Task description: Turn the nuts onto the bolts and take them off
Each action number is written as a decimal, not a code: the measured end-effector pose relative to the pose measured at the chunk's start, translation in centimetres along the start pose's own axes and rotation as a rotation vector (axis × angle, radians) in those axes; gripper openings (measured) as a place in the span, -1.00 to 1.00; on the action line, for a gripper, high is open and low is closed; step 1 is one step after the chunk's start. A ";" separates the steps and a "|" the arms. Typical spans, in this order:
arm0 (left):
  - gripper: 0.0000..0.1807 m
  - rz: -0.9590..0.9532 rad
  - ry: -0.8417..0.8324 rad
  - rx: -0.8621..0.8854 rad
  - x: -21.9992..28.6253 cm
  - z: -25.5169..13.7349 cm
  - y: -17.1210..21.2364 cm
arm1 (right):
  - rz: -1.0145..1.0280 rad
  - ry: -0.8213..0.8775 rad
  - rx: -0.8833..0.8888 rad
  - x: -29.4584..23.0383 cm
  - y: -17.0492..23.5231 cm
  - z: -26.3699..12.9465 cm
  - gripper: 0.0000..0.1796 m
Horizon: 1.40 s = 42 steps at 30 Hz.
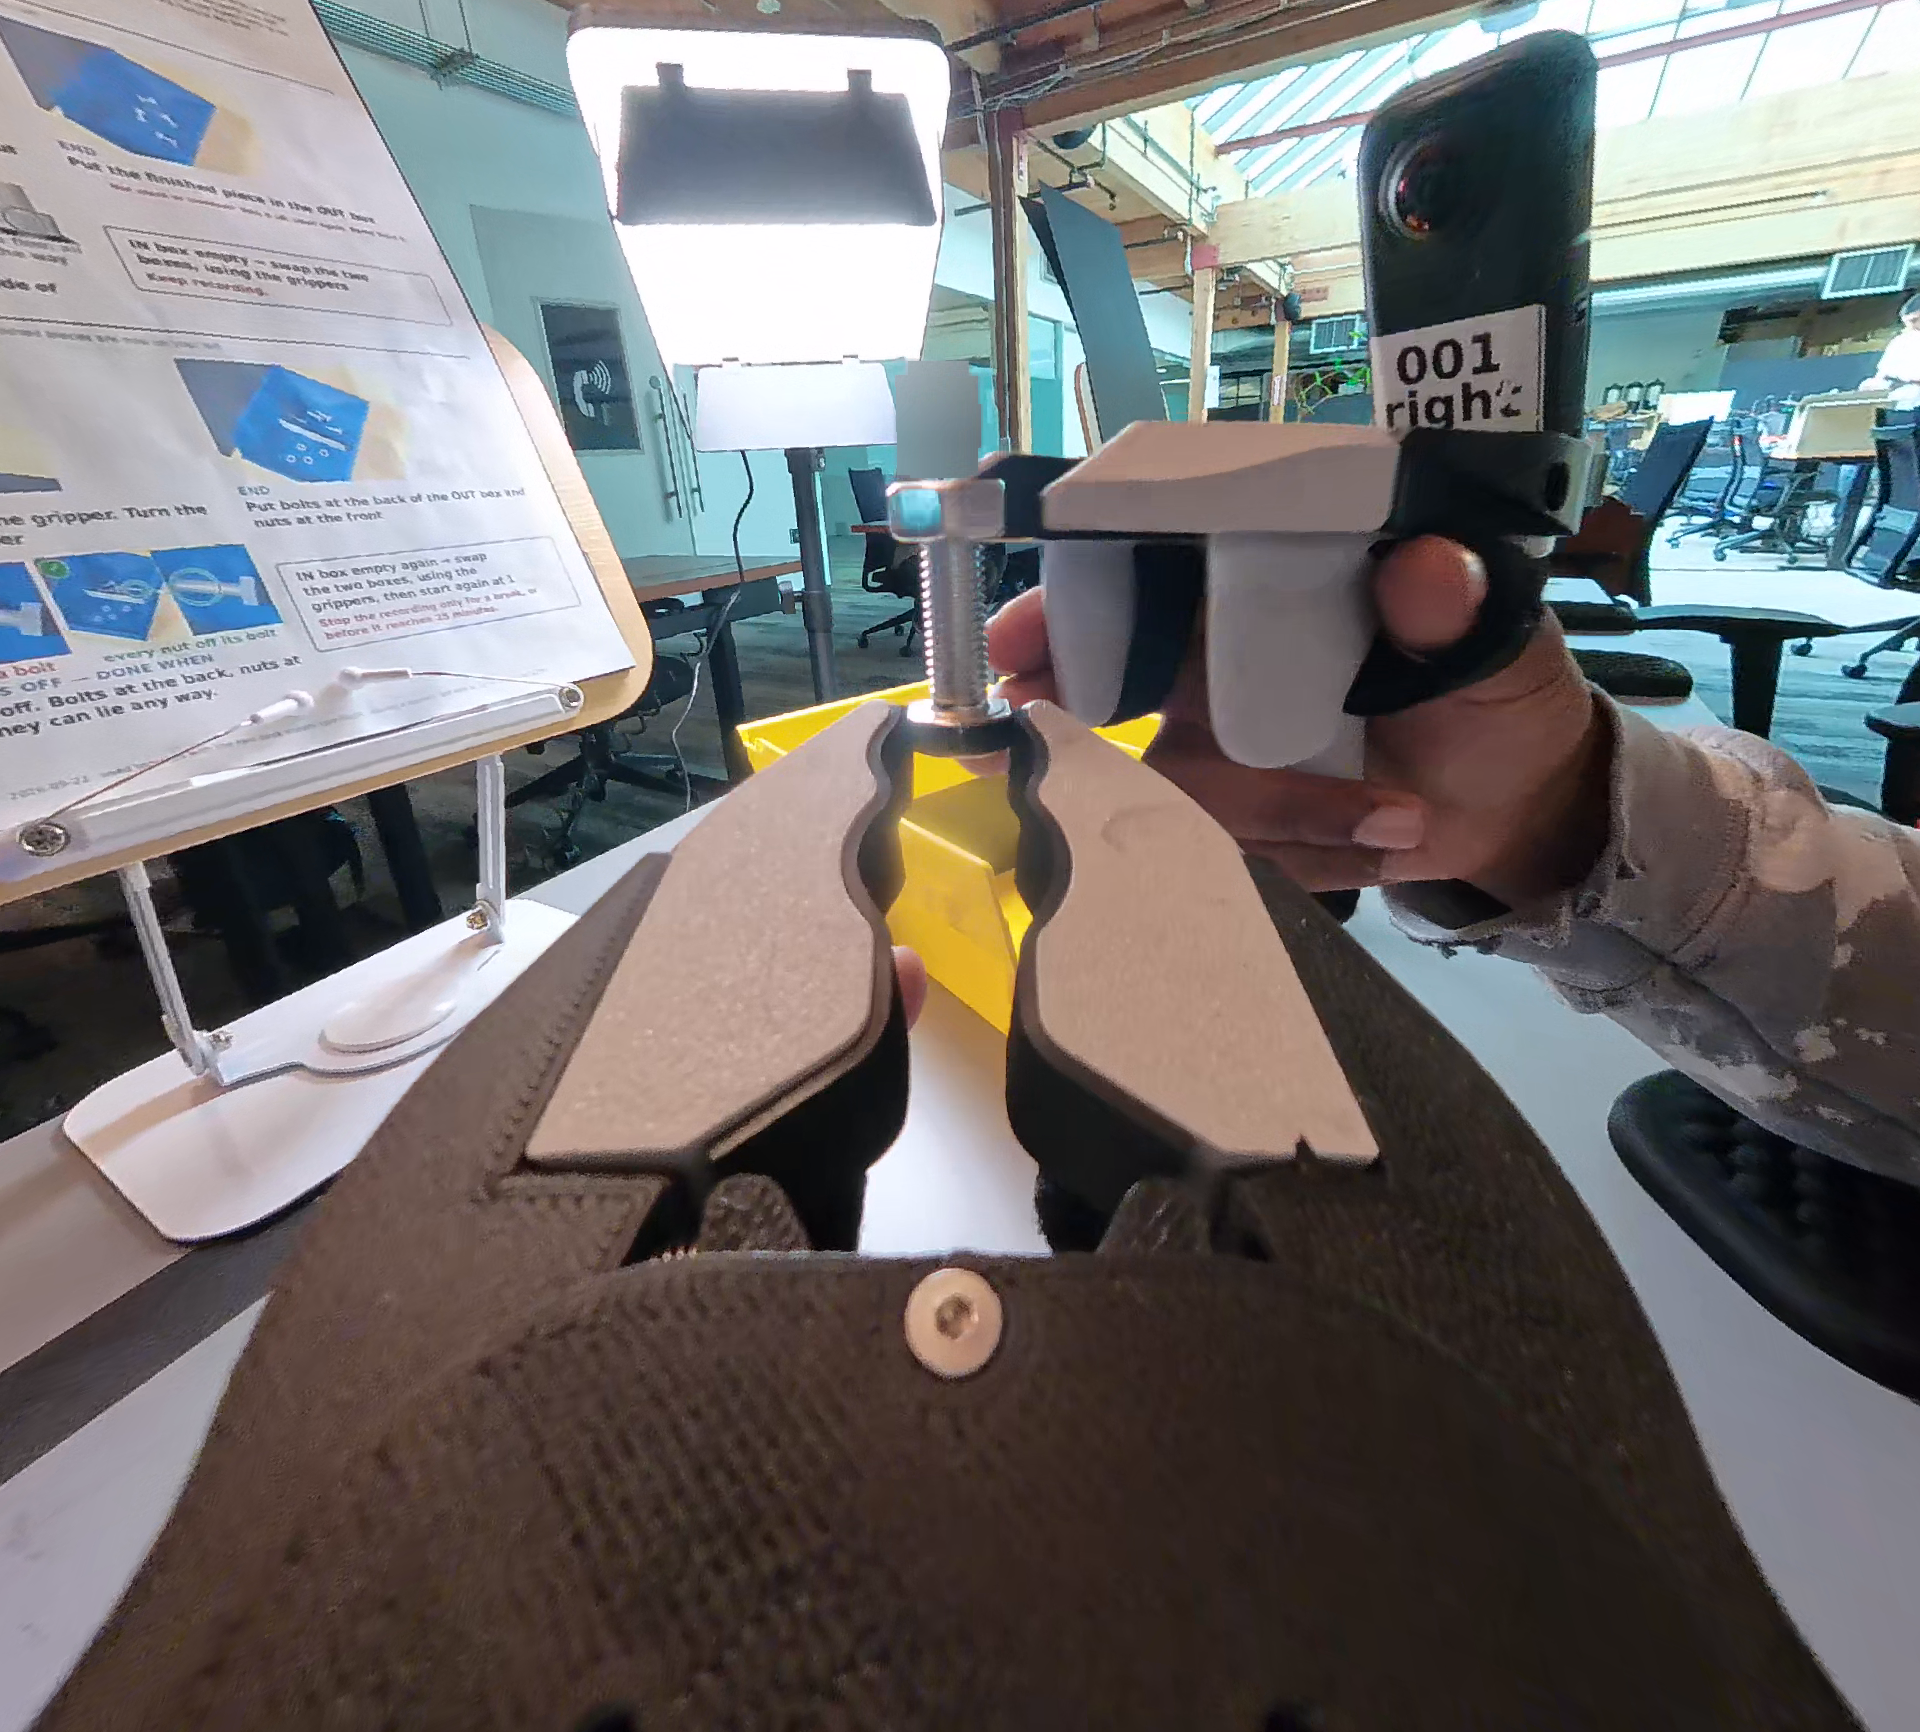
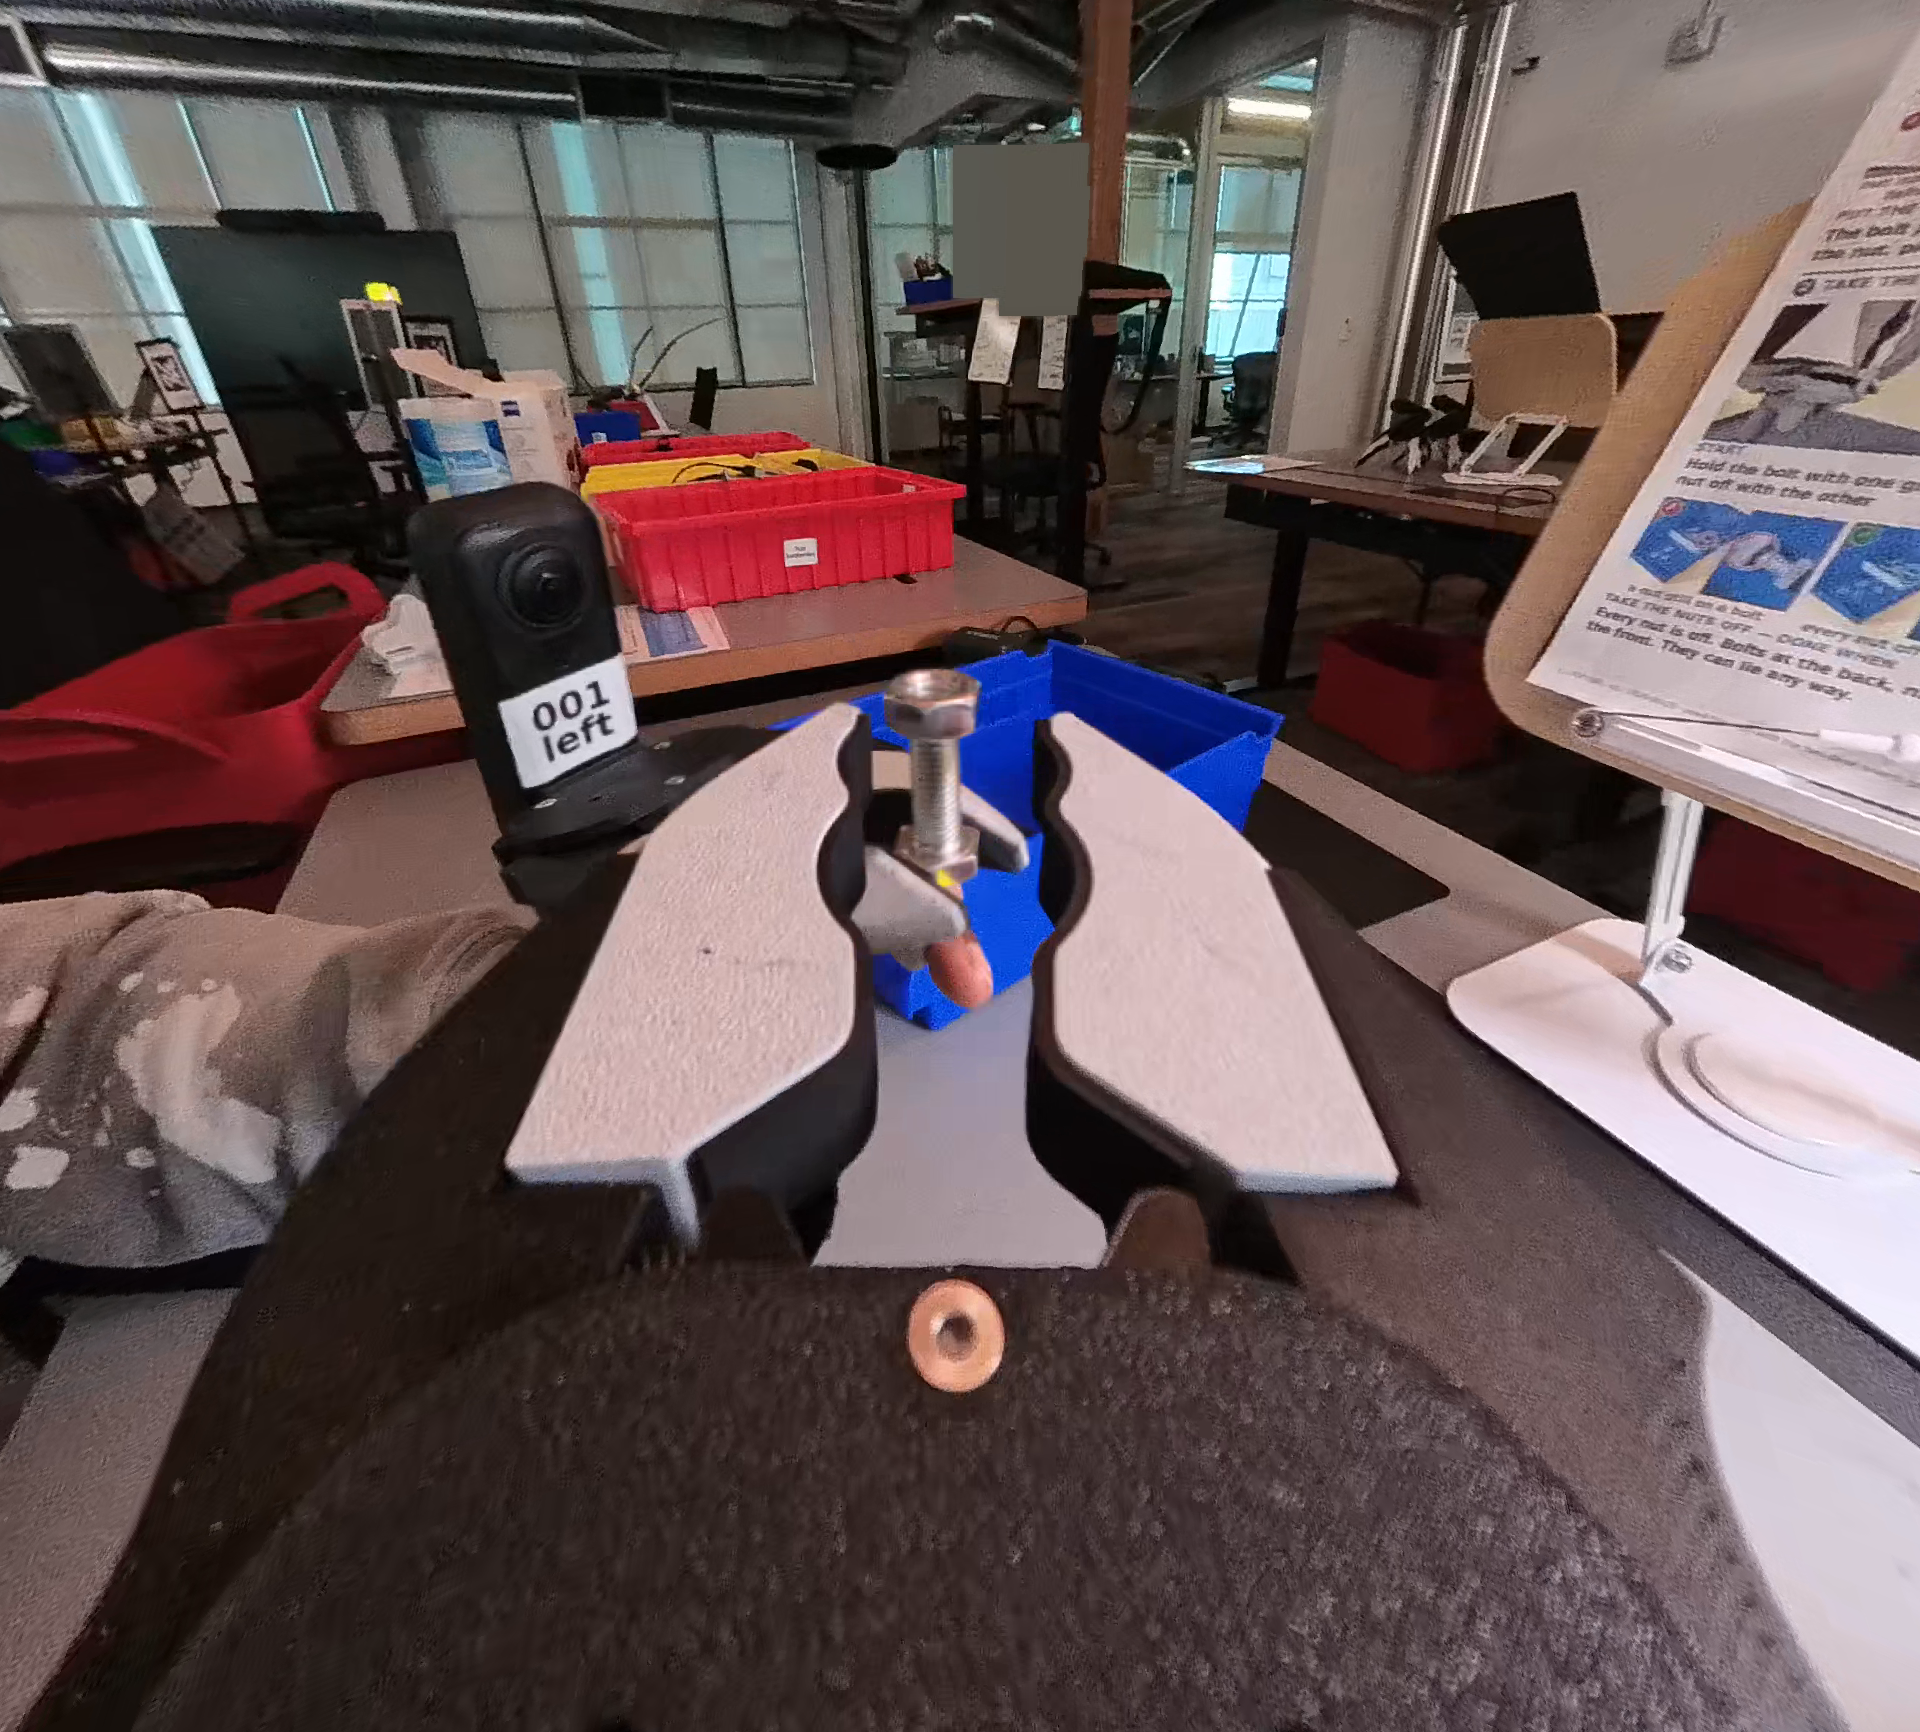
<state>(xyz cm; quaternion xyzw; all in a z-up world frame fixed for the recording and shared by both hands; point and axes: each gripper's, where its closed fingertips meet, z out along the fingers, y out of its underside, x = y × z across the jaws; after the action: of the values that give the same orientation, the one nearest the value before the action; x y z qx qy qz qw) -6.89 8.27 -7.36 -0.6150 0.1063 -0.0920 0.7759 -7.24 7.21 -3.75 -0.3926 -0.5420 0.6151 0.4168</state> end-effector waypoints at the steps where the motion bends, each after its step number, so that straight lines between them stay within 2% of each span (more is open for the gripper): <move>1: -0.80 0.005 0.003 0.002 0.2 0.0 0.0 | 0.006 0.011 -0.001 0.4 0.2 0.0 -0.68; 3: -0.80 -0.001 0.010 0.019 0.3 -0.1 -0.4 | 0.058 0.047 0.031 1.9 -0.1 -0.7 -0.93; 4: -0.79 0.001 0.006 0.017 0.2 -0.1 -0.6 | 0.056 0.061 0.048 2.5 -0.4 -1.2 -0.93; 12: -0.79 -0.004 0.008 -0.002 0.3 0.1 -0.1 | 0.001 -0.010 0.021 0.1 -0.3 -0.5 -0.72; 17: -0.79 -0.007 0.017 0.003 0.7 0.2 -0.2 | 0.017 -0.024 0.025 0.1 -0.2 -0.4 -0.71; 20: -0.79 -0.015 0.019 0.019 0.6 0.0 -0.5 | 0.019 0.048 0.046 1.7 -0.6 -1.0 -0.84; 27: -0.79 -0.016 0.023 0.001 0.8 0.2 0.1 | -0.007 -0.035 0.031 -0.5 -0.7 -0.6 -0.69; 30: -0.80 -0.013 0.025 0.009 0.9 0.1 -0.1 | -0.020 -0.011 0.021 -0.1 -0.5 -0.5 -0.71; 31: -0.79 -0.016 0.024 0.016 0.8 0.1 -0.2 | -0.007 -0.005 0.025 0.2 -0.6 -0.7 -0.74; 32: -0.79 -0.018 0.027 0.032 0.8 -0.1 -0.5 | 0.004 0.044 0.035 1.2 -0.8 -1.0 -0.87; 34: -0.79 -0.015 0.022 0.032 0.6 -0.2 -0.7 | 0.004 0.081 0.063 2.2 -1.3 -1.6 -0.89; 39: -0.79 -0.015 0.023 0.023 0.6 -0.1 -0.5 | -0.004 -0.006 0.045 0.3 -1.5 -1.3 -0.73; 42: -0.79 -0.009 0.030 0.013 0.9 0.1 -0.2 | -0.045 -0.006 0.012 -0.4 -0.7 -0.6 -0.71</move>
<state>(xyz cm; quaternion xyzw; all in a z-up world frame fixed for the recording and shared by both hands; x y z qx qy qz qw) -5.98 8.01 -7.20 -0.6091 0.1146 -0.1056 0.7777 -6.48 7.09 -3.08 -0.3759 -0.5483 0.6101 0.4310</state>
